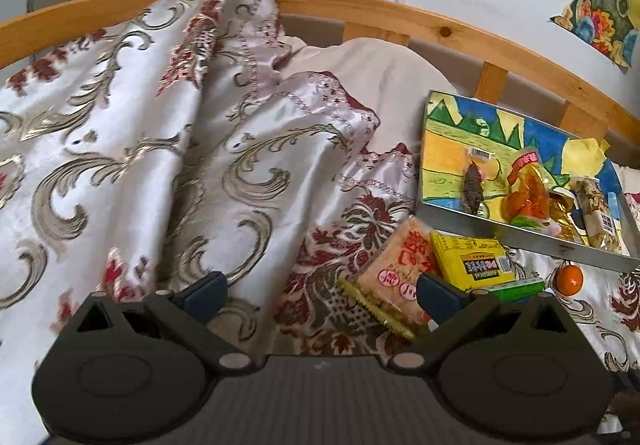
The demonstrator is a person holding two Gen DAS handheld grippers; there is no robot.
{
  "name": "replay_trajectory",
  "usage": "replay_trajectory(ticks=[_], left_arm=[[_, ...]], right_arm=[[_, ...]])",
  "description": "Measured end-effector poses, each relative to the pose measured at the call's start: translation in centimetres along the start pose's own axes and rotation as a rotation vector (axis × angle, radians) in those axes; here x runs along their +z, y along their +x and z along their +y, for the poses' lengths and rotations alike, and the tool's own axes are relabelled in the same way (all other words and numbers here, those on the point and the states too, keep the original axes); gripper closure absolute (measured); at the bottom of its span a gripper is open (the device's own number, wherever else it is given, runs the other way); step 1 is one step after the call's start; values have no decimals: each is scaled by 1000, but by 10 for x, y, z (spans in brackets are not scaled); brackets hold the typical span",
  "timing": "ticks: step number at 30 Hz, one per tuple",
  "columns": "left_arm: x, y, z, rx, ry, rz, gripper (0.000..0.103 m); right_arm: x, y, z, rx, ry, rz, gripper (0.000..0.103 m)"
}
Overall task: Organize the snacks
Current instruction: 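Move the right tool toward the green-white seaweed bag while the left tool approaches the blue packet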
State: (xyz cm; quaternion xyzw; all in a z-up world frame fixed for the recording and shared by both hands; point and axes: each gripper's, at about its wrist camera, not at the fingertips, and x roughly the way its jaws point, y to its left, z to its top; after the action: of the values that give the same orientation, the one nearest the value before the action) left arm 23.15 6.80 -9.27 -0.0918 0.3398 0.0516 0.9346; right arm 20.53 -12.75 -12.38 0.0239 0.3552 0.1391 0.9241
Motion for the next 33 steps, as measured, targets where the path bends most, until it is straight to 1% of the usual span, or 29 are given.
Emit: replay_trajectory(ticks=[2, 5, 8, 10, 12, 15, 19, 25, 29, 33], left_arm=[[0, 5, 1, 4, -14, 8, 1], [-2, 11, 4, -10, -43, 26, 1], [-3, 13, 2, -10, -31, 24, 1], [-4, 14, -1, -24, -22, 27, 1], [-6, 14, -5, -45, -8, 32, 1], [-8, 12, -11, -74, 22, 34, 1], [-9, 10, -16, -123, 42, 38, 1], [-10, 13, -11, -122, 7, 63, 1], [-9, 14, -6, -121, -24, 69, 1], [-9, 12, -6, -141, -20, 63, 1]], right_arm=[[1, 9, 5, -3, -20, 15, 6], [3, 22, 13, -11, -49, 32, 10], [5, 34, 19, -29, -65, 54, 11], [6, 39, 20, -30, -60, 59, 15], [6, 39, 21, -44, -60, 53, 23], [6, 36, 17, -40, -59, 60, 29], [11, 35, 11, -17, -46, 93, 34], [8, 28, 7, 0, -33, 93, 38], [9, 21, 5, 5, -20, 97, 43], [10, 17, 4, 13, -22, 109, 47]])
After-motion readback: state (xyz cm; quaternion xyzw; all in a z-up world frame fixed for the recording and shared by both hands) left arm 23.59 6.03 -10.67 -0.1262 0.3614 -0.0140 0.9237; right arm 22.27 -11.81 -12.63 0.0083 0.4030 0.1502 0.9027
